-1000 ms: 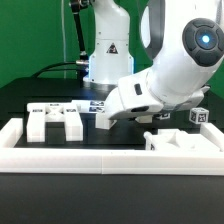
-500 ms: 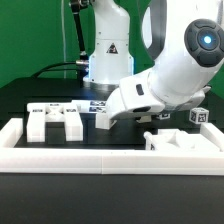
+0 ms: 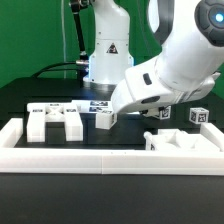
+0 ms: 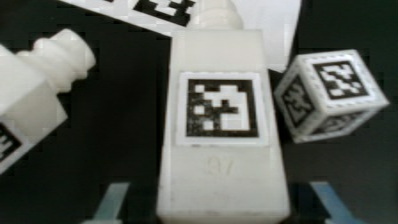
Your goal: Assemble chair
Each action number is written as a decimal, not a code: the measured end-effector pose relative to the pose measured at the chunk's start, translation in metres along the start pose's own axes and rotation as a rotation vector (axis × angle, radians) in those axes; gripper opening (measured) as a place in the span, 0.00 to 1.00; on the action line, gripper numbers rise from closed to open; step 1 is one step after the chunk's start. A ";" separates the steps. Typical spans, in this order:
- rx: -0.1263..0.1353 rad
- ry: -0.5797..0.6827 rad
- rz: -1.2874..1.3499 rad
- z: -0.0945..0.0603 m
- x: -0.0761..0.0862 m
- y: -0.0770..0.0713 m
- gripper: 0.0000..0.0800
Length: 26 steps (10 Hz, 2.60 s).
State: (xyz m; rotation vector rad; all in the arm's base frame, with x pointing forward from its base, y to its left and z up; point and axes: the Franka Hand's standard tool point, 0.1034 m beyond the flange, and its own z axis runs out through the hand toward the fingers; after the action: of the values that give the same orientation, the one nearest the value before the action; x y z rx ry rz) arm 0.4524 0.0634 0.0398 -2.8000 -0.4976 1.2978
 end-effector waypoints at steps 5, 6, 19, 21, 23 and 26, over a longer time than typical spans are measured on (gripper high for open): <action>-0.026 0.163 -0.002 -0.023 0.015 0.006 0.36; -0.032 0.212 -0.005 -0.036 0.007 0.007 0.36; -0.181 1.007 0.015 -0.138 0.002 0.019 0.36; -0.217 1.111 0.010 -0.142 0.001 0.022 0.36; -0.221 1.117 0.007 -0.139 0.001 0.022 0.36; -0.213 1.094 -0.006 -0.149 0.004 0.015 0.36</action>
Offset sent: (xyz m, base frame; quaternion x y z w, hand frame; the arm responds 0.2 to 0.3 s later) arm 0.0000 0.0000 0.0000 0.0000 0.0000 0.0000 1.0000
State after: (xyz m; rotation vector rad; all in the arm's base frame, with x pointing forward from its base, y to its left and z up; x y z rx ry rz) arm 0.5702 0.0678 0.1327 -3.0662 -0.5518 -0.4049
